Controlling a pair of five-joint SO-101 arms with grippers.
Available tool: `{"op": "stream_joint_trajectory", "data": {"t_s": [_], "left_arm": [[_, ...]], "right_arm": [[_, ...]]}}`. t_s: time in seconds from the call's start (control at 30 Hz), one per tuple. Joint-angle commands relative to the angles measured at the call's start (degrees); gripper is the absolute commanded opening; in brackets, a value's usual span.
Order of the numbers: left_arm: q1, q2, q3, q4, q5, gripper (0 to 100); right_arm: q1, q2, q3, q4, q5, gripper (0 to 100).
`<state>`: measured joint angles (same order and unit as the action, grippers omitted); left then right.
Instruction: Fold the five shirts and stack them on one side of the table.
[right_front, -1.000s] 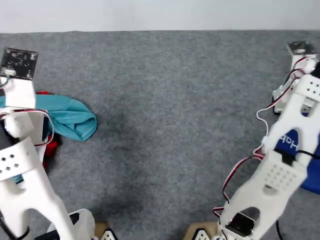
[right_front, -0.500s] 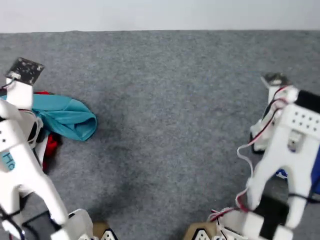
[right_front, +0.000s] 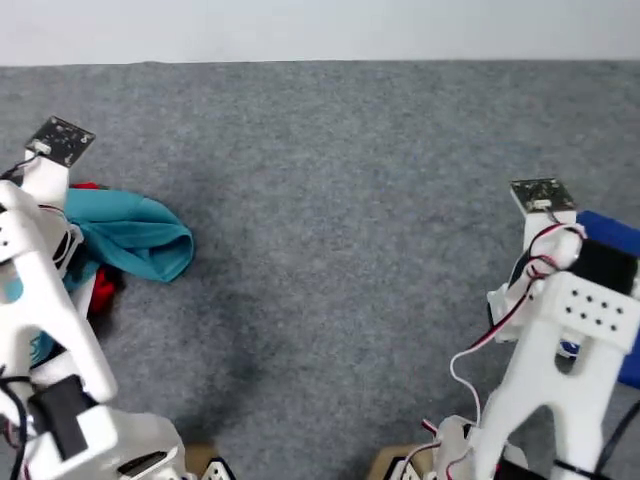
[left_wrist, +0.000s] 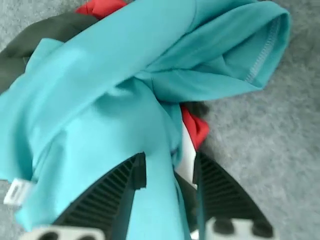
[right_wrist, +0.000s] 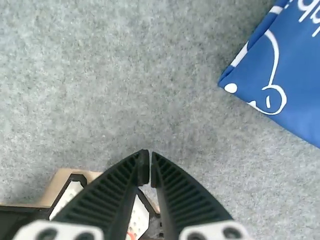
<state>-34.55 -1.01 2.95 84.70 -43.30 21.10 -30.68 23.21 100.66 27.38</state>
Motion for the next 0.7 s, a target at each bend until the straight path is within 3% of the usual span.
{"op": "stream_joint_trajectory", "data": {"t_s": [0.0, 0.1, 0.2, 0.37, 0.53, 0.67], "left_arm": [[-0.35, 2.11, -0.57, -3.87, -0.79, 16], [-0.97, 4.4, -0.57, -6.42, -0.7, 11], [-0.88, 5.27, -0.57, -10.02, -0.79, 1], [0.0, 0.97, -5.05, -9.05, 0.88, 0], [6.77, -9.49, -13.58, -5.45, 8.35, 0], [16.7, -17.32, -17.27, -3.34, 13.71, 0]], "right_arm": [[-0.57, -3.82, -0.26, 2.24, -0.53, 0.9], [-0.57, -6.02, -0.26, 2.24, -0.53, 0.9], [-0.48, -7.96, -0.26, 2.24, -0.53, 0.9], [-0.48, -11.03, -0.26, 2.33, -0.62, 0.9], [-0.48, -12.97, -0.26, 2.33, -4.48, 0.9], [-0.48, -13.14, -0.26, 2.33, -4.57, 0.9]]}}
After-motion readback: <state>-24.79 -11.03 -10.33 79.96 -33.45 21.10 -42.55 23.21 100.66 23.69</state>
